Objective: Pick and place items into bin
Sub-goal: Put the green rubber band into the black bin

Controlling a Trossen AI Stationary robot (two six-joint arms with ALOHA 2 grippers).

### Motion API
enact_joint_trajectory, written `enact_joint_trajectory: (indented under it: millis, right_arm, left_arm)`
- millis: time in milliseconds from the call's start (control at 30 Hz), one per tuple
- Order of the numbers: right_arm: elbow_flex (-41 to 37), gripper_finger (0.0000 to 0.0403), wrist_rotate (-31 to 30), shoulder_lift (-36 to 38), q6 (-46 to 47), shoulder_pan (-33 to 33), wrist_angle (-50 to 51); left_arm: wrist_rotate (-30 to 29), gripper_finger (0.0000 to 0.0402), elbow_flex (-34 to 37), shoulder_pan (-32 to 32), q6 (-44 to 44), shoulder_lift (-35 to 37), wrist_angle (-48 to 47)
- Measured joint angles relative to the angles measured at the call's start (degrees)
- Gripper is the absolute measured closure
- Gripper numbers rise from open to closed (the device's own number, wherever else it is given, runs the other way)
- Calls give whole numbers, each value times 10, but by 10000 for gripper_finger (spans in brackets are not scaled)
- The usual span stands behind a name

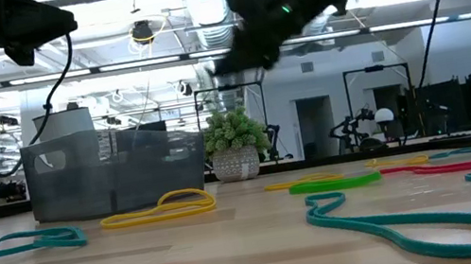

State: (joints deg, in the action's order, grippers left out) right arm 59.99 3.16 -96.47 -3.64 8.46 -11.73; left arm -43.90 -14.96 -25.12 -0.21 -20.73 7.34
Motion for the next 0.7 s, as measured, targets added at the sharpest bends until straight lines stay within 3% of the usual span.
enact_joint_trajectory:
  millis: [233, 467, 700]
  right_arm:
    - [85, 402, 24, -87, 19, -48, -45]
    - [194, 403, -36, -217, 51, -75, -40]
    - [335, 403, -65, -292, 109, -75, 180]
  left_arm:
    - [-3, 315, 0, 0, 3, 0, 7]
    - [-19, 315, 0, 0, 14, 0, 31]
    - [-19, 315, 0, 0, 14, 0, 24]
